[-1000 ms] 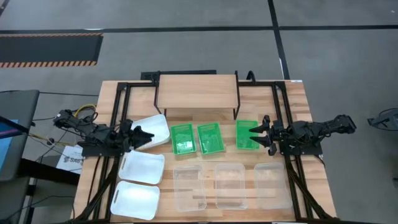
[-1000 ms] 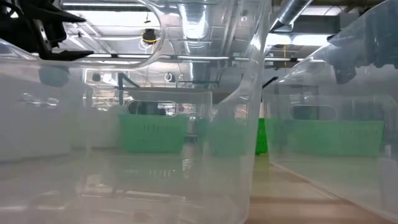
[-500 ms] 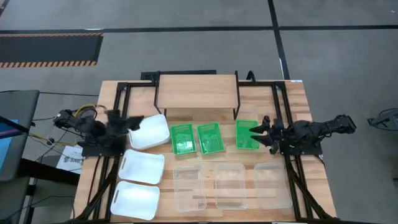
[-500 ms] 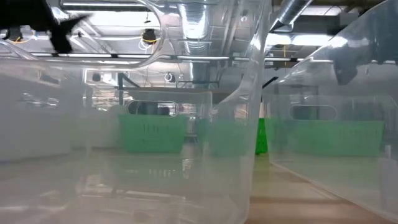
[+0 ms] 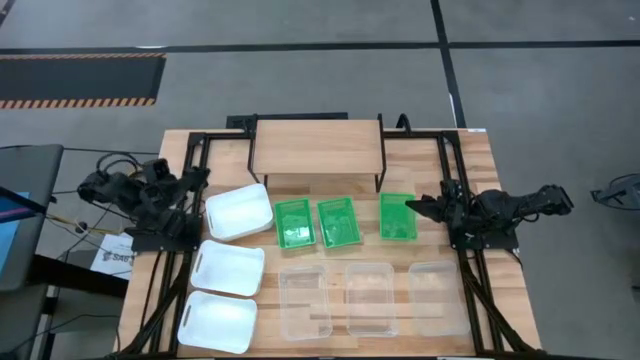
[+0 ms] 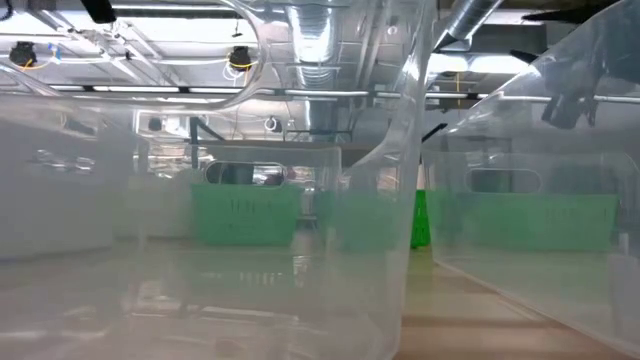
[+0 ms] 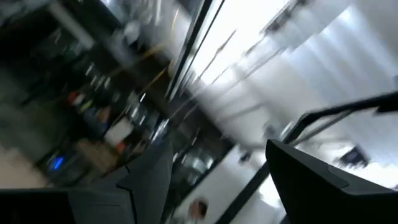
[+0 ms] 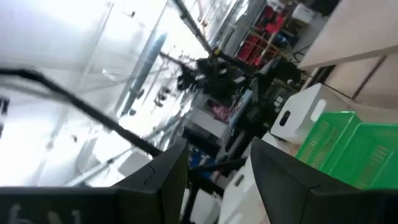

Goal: Stack baskets on shelf by color
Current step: Put the left green bin on the shelf

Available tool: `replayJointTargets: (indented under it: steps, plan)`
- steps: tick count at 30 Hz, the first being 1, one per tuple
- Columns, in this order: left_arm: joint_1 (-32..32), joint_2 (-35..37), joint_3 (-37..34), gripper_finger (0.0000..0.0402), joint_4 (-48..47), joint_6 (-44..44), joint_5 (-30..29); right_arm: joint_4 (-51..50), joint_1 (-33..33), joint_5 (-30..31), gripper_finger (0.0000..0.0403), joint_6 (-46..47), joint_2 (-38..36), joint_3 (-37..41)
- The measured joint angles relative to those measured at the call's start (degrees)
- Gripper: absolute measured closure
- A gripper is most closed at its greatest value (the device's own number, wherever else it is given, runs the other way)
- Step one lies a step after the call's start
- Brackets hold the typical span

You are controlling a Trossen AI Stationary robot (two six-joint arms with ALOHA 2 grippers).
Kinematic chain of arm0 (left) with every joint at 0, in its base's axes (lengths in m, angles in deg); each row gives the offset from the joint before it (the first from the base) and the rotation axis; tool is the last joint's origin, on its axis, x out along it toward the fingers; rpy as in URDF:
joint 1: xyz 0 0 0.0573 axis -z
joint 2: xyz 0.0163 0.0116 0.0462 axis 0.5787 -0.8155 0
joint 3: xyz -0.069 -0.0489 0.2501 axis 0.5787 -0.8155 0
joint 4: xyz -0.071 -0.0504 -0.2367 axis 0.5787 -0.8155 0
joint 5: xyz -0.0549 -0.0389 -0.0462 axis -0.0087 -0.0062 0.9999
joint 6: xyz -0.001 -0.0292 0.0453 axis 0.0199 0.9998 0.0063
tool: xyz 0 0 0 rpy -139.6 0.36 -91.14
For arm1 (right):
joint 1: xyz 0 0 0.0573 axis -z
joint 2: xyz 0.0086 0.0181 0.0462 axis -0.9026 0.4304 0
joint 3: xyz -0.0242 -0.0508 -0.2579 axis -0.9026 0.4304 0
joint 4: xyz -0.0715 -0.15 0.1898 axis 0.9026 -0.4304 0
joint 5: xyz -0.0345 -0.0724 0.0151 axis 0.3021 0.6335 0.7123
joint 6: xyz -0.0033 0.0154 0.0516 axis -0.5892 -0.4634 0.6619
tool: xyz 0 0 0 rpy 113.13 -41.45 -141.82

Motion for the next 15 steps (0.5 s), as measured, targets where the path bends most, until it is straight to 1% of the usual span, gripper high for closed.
replayJointTargets:
  steps: [2,5,7,9,11,13,15]
  plan:
    - [0.0,-2.7,4.1,0.0155,-7.9,5.8,0.0,0.0,0.5,0.1,0.0202,1.4,0.0,0.0]
    - [0.0,-7.2,10.9,0.0155,-21.4,17.0,0.2,-0.1,0.6,0.1,0.0202,3.7,0.0,-0.1]
    - [0.0,-10.3,15.3,0.0155,-31.9,23.5,1.7,-0.3,0.7,0.3,0.0202,3.8,0.0,-0.1]
    - [0.0,-13.2,19.3,0.0155,-41.6,27.8,3.2,-0.4,1.2,0.3,0.0202,4.0,0.0,-0.1]
    - [0.0,-15.9,22.3,0.0155,-50.5,31.3,4.6,2.2,2.3,1.0,0.0202,5.3,0.0,-0.1]
    - [0.0,-18.3,24.0,0.0155,-57.3,35.8,5.0,7.7,3.5,1.4,0.0202,6.2,0.0,-0.2]
    - [0.0,-20.2,24.5,0.0155,-61.7,40.7,5.0,12.3,4.9,1.4,0.0202,3.5,0.0,-2.4]
